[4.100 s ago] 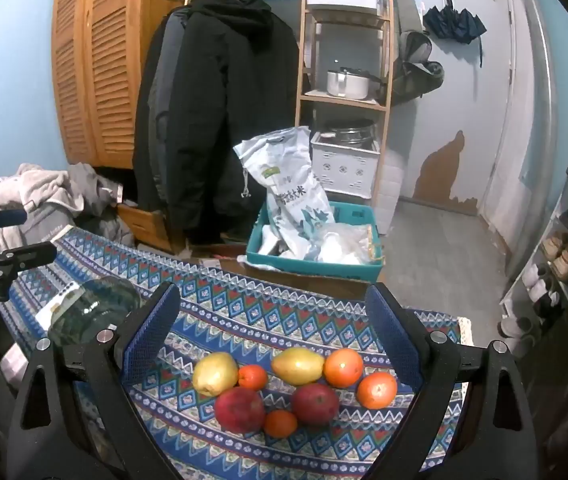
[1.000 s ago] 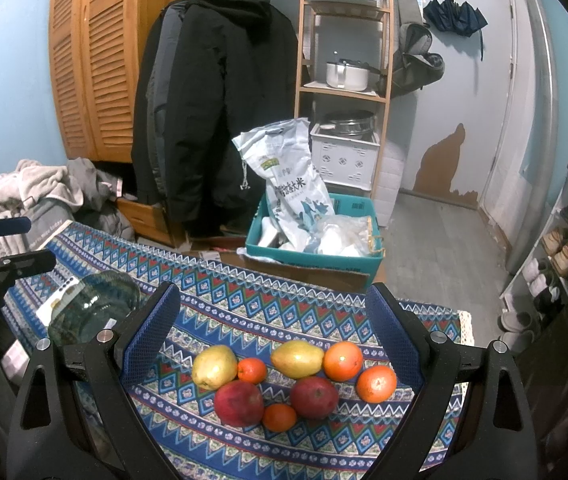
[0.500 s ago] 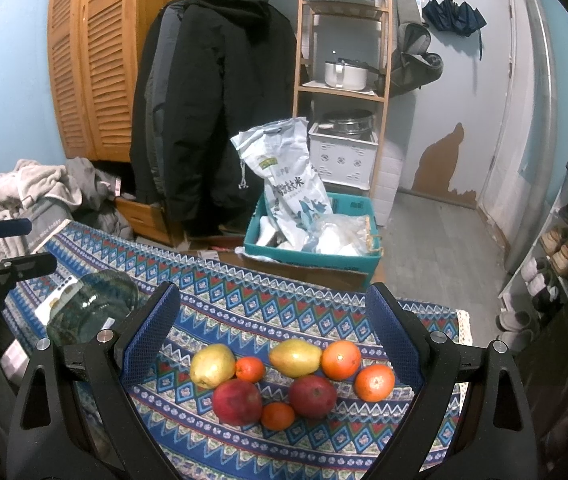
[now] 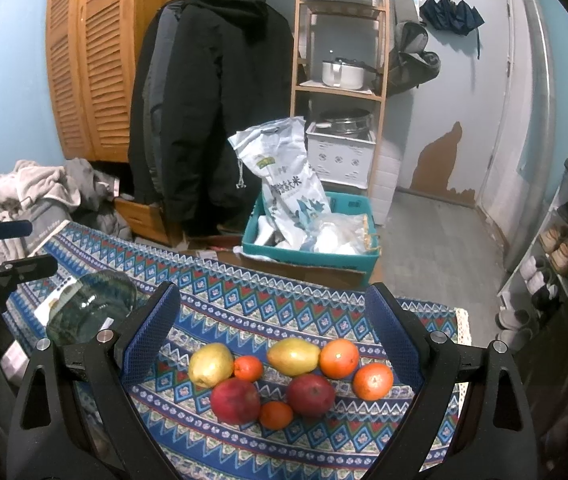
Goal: Organize fruits
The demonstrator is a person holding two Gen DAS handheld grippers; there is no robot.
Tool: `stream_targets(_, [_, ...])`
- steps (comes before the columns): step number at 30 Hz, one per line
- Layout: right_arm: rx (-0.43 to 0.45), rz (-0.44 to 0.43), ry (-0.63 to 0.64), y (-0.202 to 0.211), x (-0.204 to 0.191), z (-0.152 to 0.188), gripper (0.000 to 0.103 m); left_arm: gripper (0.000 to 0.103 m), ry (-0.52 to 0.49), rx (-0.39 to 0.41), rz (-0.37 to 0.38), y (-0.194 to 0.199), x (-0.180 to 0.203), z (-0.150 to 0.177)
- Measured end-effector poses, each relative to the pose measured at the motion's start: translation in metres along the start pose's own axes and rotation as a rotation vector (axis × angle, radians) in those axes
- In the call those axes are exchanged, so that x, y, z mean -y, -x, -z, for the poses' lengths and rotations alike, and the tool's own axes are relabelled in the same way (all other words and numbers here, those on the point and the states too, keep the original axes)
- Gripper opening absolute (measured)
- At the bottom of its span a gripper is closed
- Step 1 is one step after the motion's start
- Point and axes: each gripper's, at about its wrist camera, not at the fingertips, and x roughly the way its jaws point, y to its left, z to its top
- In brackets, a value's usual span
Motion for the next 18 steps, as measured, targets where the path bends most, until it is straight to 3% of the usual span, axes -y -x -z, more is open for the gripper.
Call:
stream_targets(8, [-0.008, 0.006, -0.013, 0.000, 0.015, 0.005, 0.092, 0.102, -0.002, -0.018, 0.001, -0.008, 0.002, 0.000])
stream_targets(18, [-0.074, 0.040, -0.066, -0.014, 0.041, 0.004, 0.092, 0.102, -0.046, -0.131, 0.036, -0.048, 0.017, -0.004])
